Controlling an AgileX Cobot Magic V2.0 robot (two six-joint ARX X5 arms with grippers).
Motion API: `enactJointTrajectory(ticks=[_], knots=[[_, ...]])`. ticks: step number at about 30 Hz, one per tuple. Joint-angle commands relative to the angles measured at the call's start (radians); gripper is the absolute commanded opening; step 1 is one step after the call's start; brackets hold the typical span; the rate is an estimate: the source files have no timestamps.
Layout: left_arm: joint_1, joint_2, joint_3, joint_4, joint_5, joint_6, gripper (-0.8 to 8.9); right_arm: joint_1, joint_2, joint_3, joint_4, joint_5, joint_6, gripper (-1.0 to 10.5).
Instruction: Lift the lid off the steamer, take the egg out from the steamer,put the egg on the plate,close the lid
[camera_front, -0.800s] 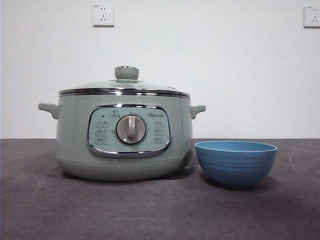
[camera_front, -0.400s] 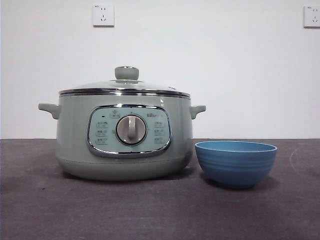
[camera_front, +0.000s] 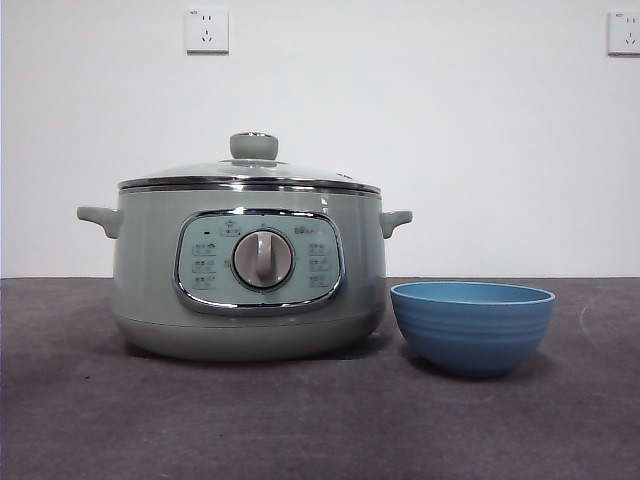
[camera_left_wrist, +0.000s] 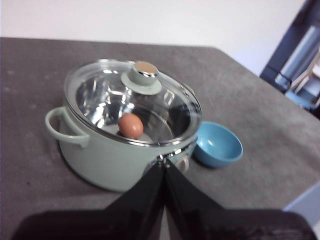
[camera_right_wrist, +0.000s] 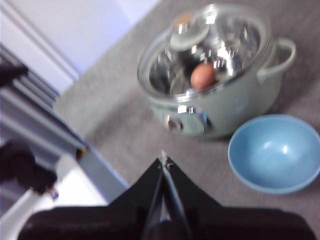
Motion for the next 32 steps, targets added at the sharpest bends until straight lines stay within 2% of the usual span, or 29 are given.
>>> enactJointTrajectory(ticks=[1,10,12,13,17,21,25,32], knots=[[0.003,0.026,0.037,-0.044,0.006,0.079,-0.07,0.013,0.027,0.032,-0.071,-0.005,-0.127,-0.1],[0.003,0.050,0.064,-0.079,0.007,0.084,0.01,0.028,0.040,0.037,-0.078,-0.002,-0.132,0.0],[0.003,0.053,0.064,-0.081,0.007,0.073,0.21,0.028,0.040,0.037,-0.078,-0.002,-0.132,0.6],[0.003,0.053,0.064,-0.080,0.008,0.067,0.73,0.028,0.040,0.037,-0.078,-0.002,-0.132,1.3],[0.003,0.055,0.064,-0.070,0.020,0.065,5.09,0.028,0.040,0.037,-0.077,-0.001,-0.128,5.2],[0.003,0.060,0.064,-0.024,0.060,0.060,5.22,0.028,0.040,0.037,-0.077,-0.001,-0.121,5.4],[0.002,0.090,0.064,0.053,0.075,0.017,5.22,0.028,0.040,0.037,-0.074,-0.001,-0.121,5.4],[-0.010,0.224,0.100,0.159,0.132,0.014,5.22,0.028,0.040,0.037,-0.074,0.000,-0.121,5.4]])
